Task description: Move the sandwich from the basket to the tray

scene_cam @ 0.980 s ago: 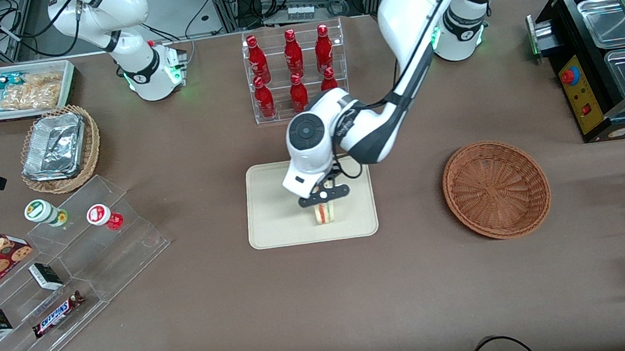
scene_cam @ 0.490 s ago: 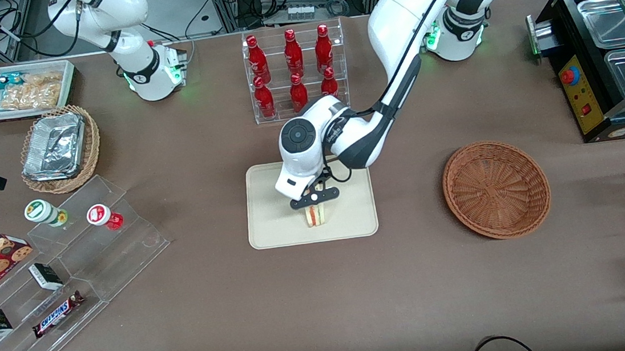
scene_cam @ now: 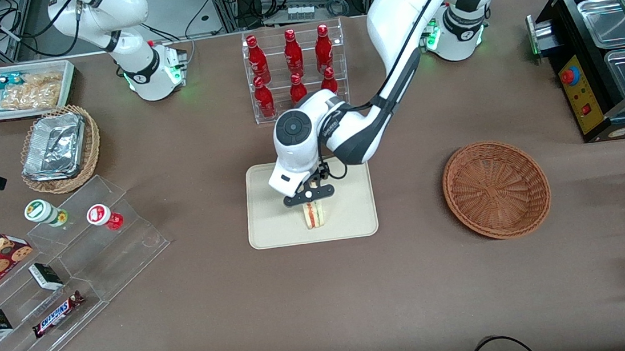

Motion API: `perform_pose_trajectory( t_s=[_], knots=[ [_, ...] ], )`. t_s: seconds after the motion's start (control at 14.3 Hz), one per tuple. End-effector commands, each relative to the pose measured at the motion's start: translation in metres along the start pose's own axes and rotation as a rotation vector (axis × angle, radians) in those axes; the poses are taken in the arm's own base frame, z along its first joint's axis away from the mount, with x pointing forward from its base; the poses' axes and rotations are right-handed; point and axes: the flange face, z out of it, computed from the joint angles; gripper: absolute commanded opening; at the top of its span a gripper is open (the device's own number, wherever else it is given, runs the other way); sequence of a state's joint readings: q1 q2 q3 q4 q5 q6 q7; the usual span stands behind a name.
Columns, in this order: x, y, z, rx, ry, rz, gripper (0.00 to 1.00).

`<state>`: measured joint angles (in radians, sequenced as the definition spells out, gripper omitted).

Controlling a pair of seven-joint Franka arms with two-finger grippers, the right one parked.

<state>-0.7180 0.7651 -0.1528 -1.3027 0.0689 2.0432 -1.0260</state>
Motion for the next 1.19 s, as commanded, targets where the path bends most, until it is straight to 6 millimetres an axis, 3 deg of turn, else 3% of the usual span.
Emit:
perform_pose_trajectory(
  t_s=[0.0, 0.07, 0.28, 0.42, 0.84, 1.12],
  knots=[
    [0.017, -0.033, -0.042, 0.075, -0.018, -0.035, 1.0],
    [0.025, -0.049, -0.052, 0.108, -0.032, -0.049, 1.0],
    [0.045, -0.1, -0.059, 0.144, -0.058, -0.046, 1.0],
    [0.059, -0.147, -0.071, 0.153, -0.076, -0.02, 1.0],
    [0.079, -0.279, -0.11, 0.151, -0.115, 0.097, 1.0],
    [0.086, -0.343, -0.14, 0.117, -0.141, 0.145, 1.0]
  ],
)
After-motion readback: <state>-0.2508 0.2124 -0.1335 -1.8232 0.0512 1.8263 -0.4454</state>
